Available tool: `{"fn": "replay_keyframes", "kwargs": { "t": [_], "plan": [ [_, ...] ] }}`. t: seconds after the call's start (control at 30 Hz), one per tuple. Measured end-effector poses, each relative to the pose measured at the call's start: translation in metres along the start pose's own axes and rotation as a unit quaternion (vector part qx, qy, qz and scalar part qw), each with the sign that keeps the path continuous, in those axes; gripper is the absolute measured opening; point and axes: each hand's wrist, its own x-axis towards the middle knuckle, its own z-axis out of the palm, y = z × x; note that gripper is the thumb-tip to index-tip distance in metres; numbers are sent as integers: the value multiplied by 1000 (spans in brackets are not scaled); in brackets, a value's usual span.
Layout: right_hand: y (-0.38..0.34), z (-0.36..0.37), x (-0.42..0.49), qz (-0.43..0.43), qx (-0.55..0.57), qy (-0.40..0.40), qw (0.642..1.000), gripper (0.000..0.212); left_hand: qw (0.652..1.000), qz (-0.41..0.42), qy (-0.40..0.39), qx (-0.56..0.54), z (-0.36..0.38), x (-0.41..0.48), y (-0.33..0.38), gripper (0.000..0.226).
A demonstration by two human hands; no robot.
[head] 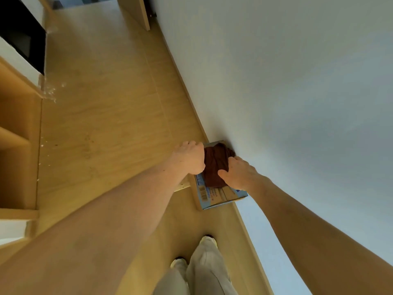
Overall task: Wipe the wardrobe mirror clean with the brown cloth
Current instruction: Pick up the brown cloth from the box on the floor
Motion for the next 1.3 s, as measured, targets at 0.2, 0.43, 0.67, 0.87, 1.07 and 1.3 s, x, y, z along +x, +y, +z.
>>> {"fn": "replay_keyframes", "kwargs": {
  "t": [0.2,0.43,0.67,0.87,1.07,1.3],
  "plan": [
    [20,21,49,6,-3,-40,999,44,999,19,-32,-5,21,44,6,45],
    [33,52,97,19,-9,-48,999,48,996,63,-32,60,51,107,2,43],
    [45,97,149,62,11,-54,997,61,982,134,-11,134,103,178,4,62],
    [41,130,191,114,60,-31,991,68,964,199,-21,176,142,221,2,72],
    [47,161,213,189,70,-13,979,86,940,249,-34,230,169,246,-3,84],
    [43,181,222,219,88,-6,972,101,940,230,-39,250,173,256,6,102]
  ]
}}
